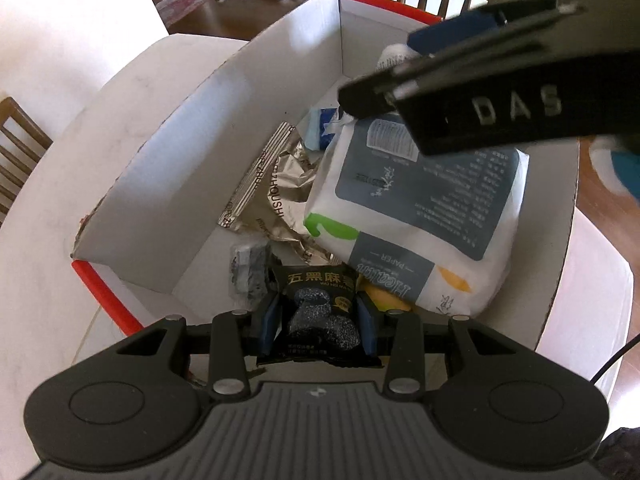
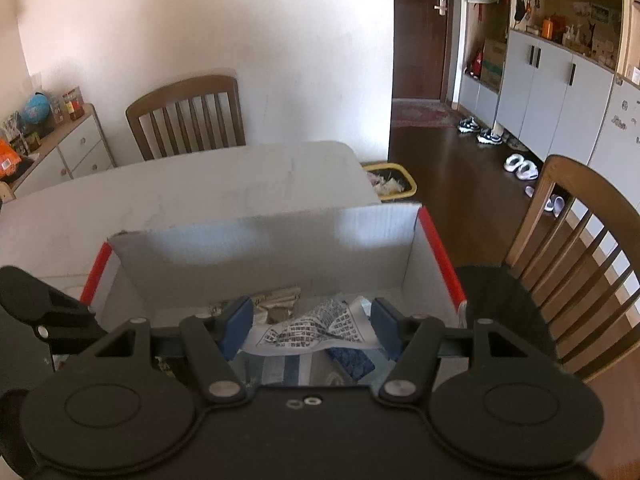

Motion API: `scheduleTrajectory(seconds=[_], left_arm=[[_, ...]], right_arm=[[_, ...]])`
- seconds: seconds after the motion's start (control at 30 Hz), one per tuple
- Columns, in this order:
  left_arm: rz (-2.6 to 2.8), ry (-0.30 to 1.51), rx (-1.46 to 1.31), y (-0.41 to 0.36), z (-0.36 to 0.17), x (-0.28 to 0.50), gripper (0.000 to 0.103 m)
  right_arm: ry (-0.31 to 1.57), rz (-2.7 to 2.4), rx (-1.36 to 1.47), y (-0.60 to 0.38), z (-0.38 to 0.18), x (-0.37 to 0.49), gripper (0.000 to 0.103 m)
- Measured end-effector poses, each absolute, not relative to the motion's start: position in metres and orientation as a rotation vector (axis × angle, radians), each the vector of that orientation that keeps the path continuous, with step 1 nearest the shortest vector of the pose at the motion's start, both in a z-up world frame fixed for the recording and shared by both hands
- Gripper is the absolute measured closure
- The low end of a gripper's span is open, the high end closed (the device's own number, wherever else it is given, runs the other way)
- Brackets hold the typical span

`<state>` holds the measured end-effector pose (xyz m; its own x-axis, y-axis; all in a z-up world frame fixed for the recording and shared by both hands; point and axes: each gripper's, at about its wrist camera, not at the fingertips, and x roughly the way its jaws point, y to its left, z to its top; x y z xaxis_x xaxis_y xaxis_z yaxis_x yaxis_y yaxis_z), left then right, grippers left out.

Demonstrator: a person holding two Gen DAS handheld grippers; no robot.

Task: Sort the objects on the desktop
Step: 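Open the left tool to drop the snack bag while the right tool releases the sachet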

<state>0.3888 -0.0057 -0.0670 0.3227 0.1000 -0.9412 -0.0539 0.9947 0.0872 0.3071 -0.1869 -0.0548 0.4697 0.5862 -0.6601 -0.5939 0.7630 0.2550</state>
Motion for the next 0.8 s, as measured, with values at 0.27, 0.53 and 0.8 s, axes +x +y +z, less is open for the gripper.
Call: scheduleTrajectory(seconds=[0.27,0.53,0.8], left_arm=[[0.118,1.242,0.029,-0.002,-0.069,0.390,0.064],[0.115,1.225,0.017,-0.003,-0.066,0.389,0.049],[0.128,1.193,-0.004,-0.004,-0.056,0.378,0.030]], right_arm=[[0.870,0.719,-0.005,-0.189,-0.067,0.310,0.037],[0.859,0.724,-0.008,-0.195,-0.064,0.307,0.029],[0.841,0.726,-0.017,-0.202,-0.051,0.302,0.028]])
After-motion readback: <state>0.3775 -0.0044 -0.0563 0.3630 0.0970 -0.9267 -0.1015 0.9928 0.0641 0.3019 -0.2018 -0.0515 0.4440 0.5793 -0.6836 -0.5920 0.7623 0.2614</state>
